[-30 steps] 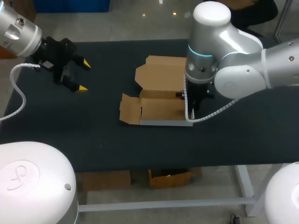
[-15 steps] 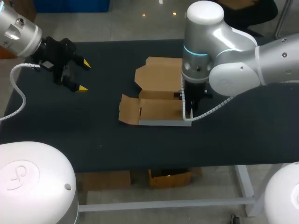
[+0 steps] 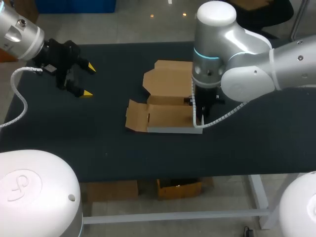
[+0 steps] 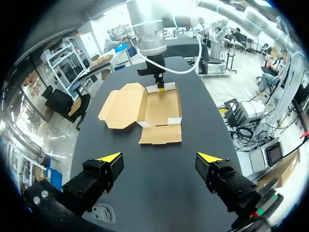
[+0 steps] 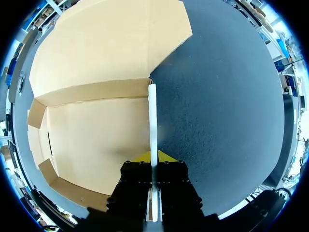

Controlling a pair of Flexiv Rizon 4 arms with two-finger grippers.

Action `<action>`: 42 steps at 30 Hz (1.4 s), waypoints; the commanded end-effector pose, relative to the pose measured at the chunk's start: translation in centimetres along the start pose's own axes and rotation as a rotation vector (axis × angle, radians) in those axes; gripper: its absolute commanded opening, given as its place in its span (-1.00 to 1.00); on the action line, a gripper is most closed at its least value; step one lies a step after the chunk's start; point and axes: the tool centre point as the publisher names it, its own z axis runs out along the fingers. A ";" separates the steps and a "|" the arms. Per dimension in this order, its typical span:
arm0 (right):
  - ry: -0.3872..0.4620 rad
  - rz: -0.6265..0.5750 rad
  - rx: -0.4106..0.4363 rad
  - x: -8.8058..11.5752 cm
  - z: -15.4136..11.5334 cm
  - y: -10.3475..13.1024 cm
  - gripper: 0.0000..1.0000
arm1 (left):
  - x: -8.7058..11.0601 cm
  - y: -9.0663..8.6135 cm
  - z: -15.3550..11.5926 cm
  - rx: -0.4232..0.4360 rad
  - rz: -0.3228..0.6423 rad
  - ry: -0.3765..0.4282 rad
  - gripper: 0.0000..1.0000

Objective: Assemble the packaging by folding the flat box into shape, placing the metal phone stand inside, and closing the box properly

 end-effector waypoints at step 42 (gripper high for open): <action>-0.003 0.000 0.002 0.0 -0.1 0.0 -1.00 | 1.1 2.2 3.8 -0.207 -1.118 -0.074 1.00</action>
